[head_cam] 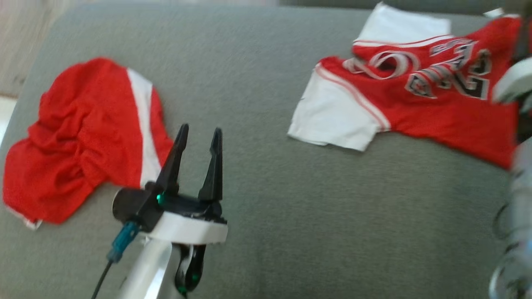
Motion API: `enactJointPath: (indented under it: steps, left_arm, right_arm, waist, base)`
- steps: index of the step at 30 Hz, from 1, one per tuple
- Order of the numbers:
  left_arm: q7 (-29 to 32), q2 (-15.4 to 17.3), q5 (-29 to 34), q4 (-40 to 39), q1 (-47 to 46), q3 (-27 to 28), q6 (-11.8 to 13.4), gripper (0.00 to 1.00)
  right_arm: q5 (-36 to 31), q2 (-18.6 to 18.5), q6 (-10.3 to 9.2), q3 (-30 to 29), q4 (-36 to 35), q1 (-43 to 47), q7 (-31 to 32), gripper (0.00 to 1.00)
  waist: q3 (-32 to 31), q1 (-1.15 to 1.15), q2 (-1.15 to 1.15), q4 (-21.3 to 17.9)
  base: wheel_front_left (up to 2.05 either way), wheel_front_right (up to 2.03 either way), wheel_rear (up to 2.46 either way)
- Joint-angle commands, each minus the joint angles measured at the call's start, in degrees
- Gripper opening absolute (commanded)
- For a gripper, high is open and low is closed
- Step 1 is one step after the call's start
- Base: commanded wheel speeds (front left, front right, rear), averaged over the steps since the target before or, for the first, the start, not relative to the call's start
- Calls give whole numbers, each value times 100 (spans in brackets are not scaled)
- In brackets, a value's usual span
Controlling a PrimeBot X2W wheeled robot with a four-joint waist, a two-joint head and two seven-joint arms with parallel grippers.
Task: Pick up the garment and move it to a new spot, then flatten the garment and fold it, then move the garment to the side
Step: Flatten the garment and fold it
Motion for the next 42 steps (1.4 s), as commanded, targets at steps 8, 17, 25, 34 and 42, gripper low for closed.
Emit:
enactJointPath:
  steps: [8, 17, 25, 34, 42]
  left_arm:
    - [-54, 25, 52, -217, 147, 336, 25, 100]
    - [-54, 25, 62, 62, 186, 333, -46, 100]
    - [-54, 25, 348, 719, -424, -24, -175, 100]
    - [477, 25, 456, 2536, -1716, -476, -17, 100]
    - [967, 25, 382, 3528, -2328, -639, 171, 100]
  right_arm:
    - [1249, 523, -4, 670, -1094, 1525, -335, 100]
    - [1970, 624, -4, 1031, -2126, 2744, -288, 100]
    - [2196, 633, -4, 1118, -2970, 3015, 3, 100]
    - [2091, 634, -4, 1324, -3477, 3074, 158, 100]
    - [1965, 634, -4, 1385, -3647, 3062, 213, 100]
  waist:
    - [-582, 1, 0, -576]
    - [-561, 1, 0, -799]
    - [-253, 1, 0, -1044]
    - [95, 1, 0, -1391]
    - [319, 1, 0, -1548]
  base:
    - [0, 0, 0]
    - [0, 0, 0]
    - [0, 0, 0]
    - [0, 0, 0]
    - [0, 0, 0]
